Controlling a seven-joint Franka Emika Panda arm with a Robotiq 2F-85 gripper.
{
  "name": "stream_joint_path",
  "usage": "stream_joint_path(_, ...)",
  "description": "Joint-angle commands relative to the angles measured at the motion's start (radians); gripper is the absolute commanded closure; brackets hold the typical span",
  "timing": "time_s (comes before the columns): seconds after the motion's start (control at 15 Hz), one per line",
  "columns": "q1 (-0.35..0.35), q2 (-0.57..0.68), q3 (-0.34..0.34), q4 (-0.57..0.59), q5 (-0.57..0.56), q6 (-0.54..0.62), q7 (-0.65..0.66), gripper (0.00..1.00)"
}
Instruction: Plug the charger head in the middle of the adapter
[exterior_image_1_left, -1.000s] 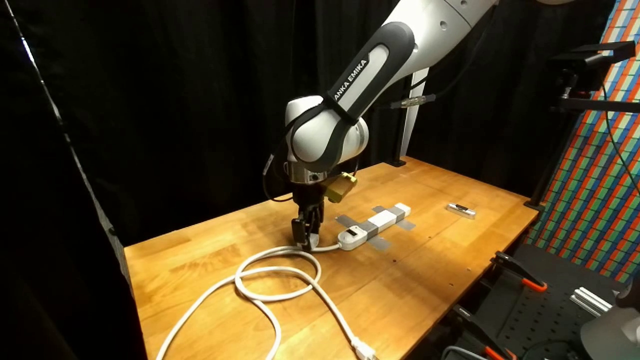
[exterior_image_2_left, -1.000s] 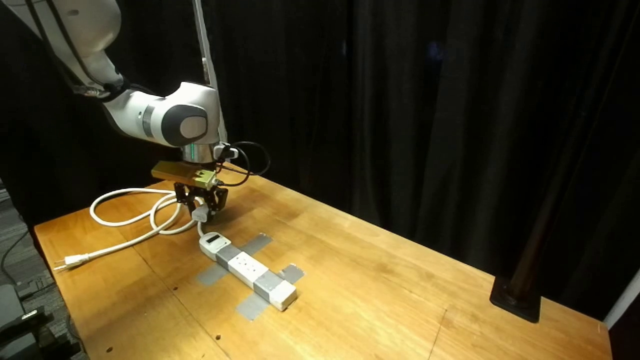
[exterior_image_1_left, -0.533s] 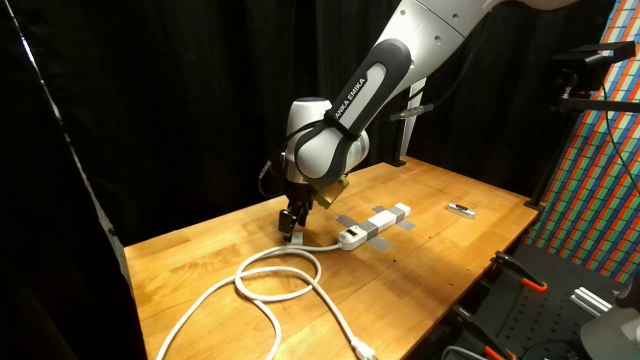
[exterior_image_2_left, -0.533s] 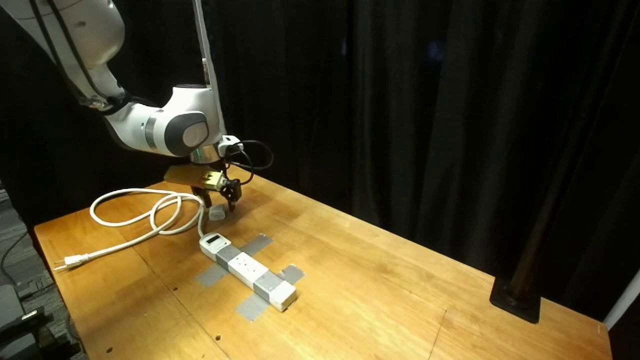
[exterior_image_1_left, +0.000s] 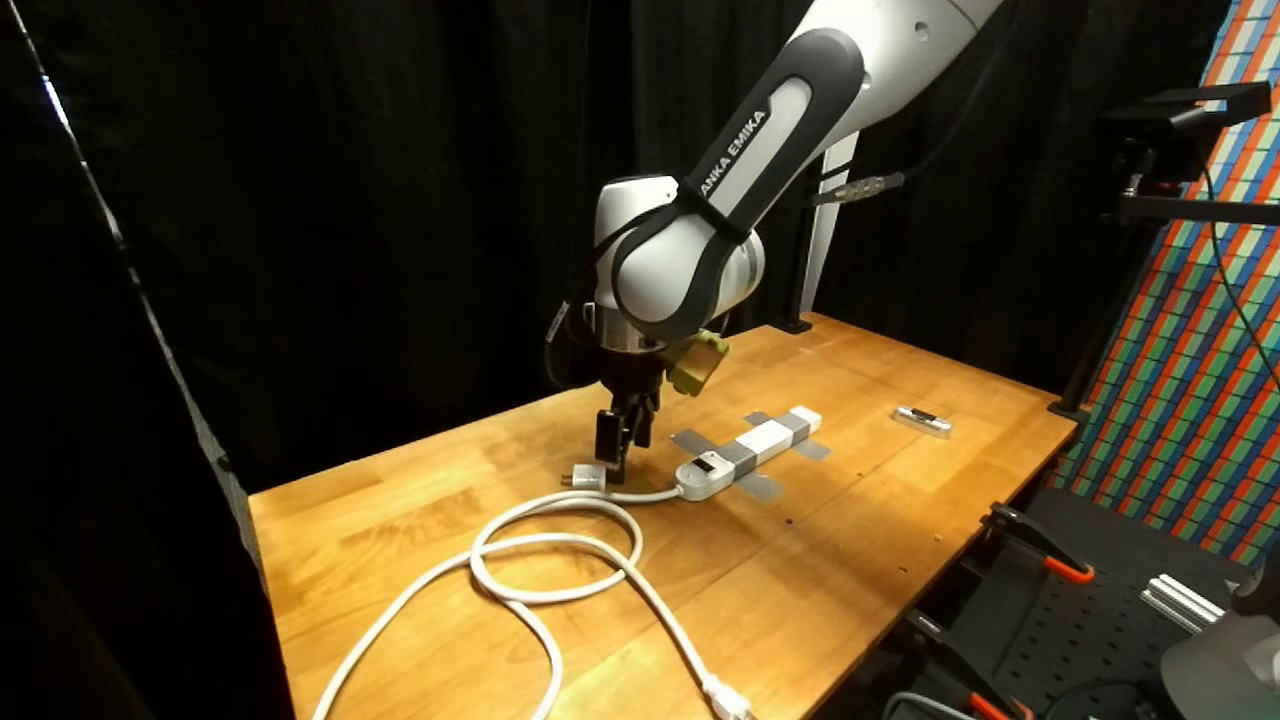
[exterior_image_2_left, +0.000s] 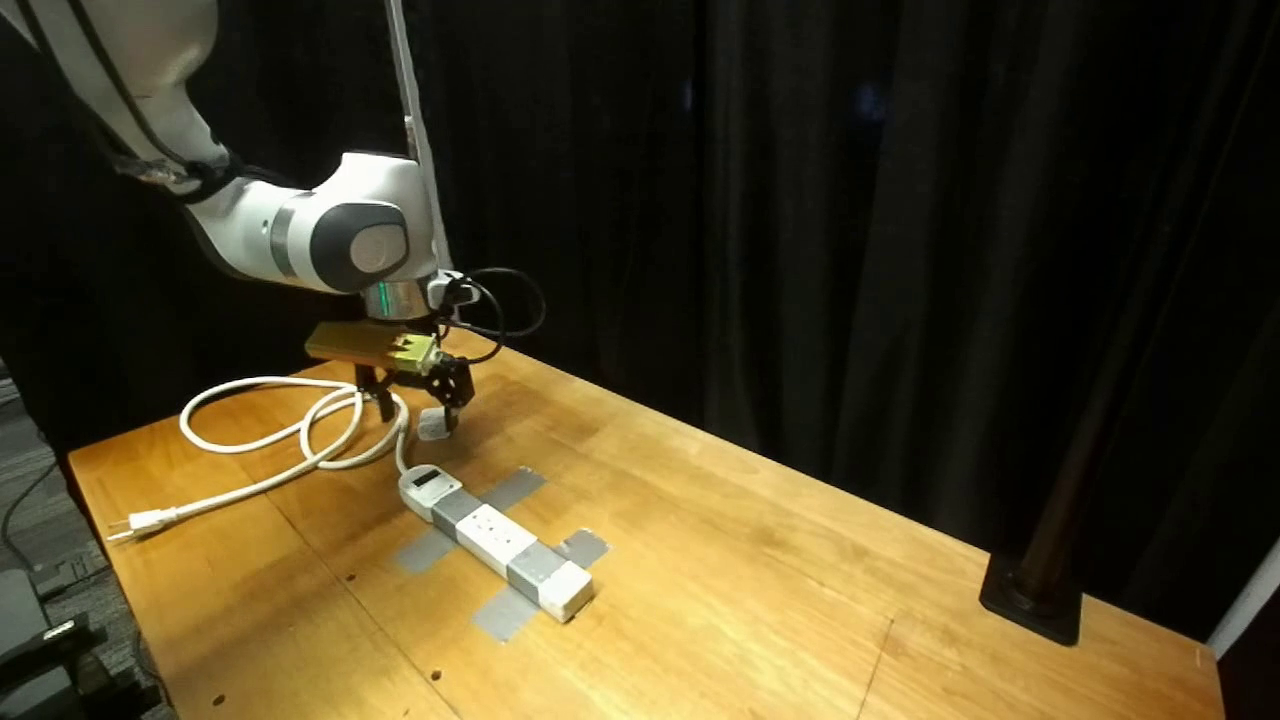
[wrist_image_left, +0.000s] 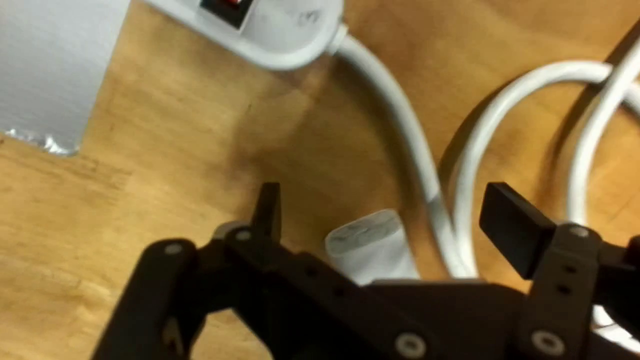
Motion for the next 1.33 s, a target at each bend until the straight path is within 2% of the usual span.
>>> stream_joint_path(0.0,-0.163,-0.151,0.166,-0.142,0.178,-0.073,-0.254,0.00)
stream_joint_path(0.13,-0.248,-0.200,0.256,-0.196,0.322,-0.067,-0.408,0.00)
stream_joint_path(0.2,-0.260,-0.216,0.268,-0.213,0.378,-0.067,-0.455,0.00)
stream_joint_path(0.27,-0.185,-0.144,0.196,-0.139,0.307,-0.067,-0.364,0.00)
stream_joint_path(0.8,-0.180,-0.142,0.189,-0.150,0.321,-0.067,-0.382,0.00)
stream_joint_path(0.87,-0.198,-0.139,0.211,-0.182,0.346,0.053,-0.451,0.00)
stream_joint_path(1.0,-0.217,-0.108,0.240,-0.193,0.363,0.178,-0.529,0.00)
stream_joint_path(1.13,-0.224,-0.071,0.257,-0.201,0.339,0.288,-0.586,0.00)
stream_joint_path(1.27,-0.247,-0.022,0.284,-0.192,0.306,0.338,-0.639,0.00)
